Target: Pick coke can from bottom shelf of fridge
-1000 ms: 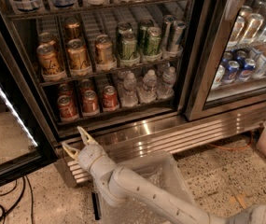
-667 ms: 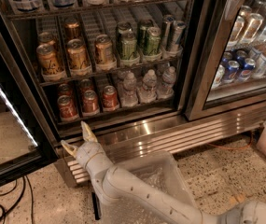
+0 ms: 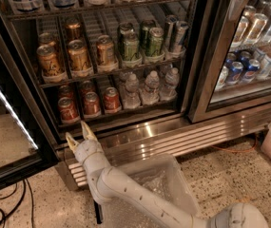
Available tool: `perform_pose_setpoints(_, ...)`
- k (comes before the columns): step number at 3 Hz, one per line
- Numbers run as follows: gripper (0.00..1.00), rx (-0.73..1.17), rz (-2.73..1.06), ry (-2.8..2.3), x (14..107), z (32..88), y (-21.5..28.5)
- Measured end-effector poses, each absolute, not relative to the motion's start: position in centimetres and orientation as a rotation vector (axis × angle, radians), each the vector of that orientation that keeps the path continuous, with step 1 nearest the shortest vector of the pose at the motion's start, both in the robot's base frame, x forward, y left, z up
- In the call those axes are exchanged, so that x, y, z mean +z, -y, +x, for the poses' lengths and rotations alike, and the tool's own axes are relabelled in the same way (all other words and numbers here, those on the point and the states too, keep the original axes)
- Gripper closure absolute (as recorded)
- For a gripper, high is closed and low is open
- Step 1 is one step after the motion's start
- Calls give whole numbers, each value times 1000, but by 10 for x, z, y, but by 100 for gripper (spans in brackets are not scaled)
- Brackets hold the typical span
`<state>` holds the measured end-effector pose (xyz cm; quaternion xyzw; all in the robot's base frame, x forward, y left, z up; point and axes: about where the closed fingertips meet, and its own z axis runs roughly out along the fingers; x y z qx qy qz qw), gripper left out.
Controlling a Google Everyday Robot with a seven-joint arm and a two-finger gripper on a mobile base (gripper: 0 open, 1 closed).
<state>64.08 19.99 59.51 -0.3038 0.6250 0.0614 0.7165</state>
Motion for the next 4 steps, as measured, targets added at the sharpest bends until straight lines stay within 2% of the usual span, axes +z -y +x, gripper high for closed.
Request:
perform_pose_setpoints(1, 53, 136, -640, -1375, 596, 653, -203)
perform_pose_setpoints(2, 49, 150, -635, -1356, 601, 664, -208)
perform_pose_setpoints(3, 36, 178, -644, -1338, 606, 675, -213)
perform_pose_setpoints(4, 37, 207, -652, -1322, 609, 686, -219)
